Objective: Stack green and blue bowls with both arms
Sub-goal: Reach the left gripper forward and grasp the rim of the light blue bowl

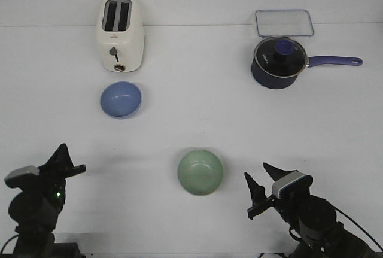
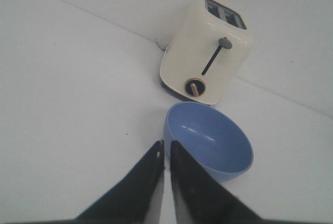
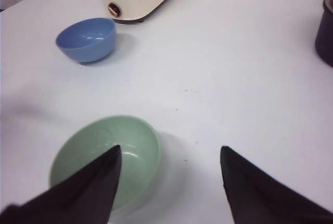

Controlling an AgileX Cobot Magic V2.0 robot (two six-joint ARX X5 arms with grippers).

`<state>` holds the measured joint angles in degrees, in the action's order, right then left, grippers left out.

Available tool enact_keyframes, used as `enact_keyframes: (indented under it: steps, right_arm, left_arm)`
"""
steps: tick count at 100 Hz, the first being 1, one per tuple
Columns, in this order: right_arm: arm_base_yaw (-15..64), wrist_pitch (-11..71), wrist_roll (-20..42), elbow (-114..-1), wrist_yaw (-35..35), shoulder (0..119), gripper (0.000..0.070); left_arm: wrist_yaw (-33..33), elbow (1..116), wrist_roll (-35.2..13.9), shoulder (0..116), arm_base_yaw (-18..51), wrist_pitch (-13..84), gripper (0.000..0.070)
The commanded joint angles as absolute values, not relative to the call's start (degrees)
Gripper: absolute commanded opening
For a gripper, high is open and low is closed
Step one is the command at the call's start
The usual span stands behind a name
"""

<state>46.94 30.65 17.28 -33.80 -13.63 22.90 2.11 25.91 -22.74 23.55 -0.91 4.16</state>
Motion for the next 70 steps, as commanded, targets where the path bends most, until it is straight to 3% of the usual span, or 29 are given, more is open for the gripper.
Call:
enact_keyframes:
  steps: [1, 10, 16, 45, 70]
  right_arm:
    - [47.57, 30.06, 16.64, -33.98, -13.8, 22.98, 0.0398]
    - [47.57, 30.04, 16.62, -33.98, -13.8, 22.98, 0.0398]
    - [47.57, 30.06, 16.62, -33.98, -13.8, 22.98, 0.0398]
    - [47.57, 30.02, 16.64, -33.98, -13.98, 22.98, 0.0398]
    - [47.57, 30.04, 16.64, -33.98, -15.84, 22.98, 0.0398]
  left_arm:
    - [0.16, 34.28, -17.8, 34.48, -1.02, 8.4, 0.0137]
    - [-2.0, 43.86, -15.77, 46.28, -0.99, 13.41, 0.0357]
    - [-2.85, 49.25, -15.55, 53.45, -0.99, 15.42, 0.0435]
    - [-7.57, 67.77, -15.31, 81.89, -0.99, 18.24, 0.0439]
    - [-7.57, 75.31, -14.94, 97.69, -0.99, 20.03, 0.0438]
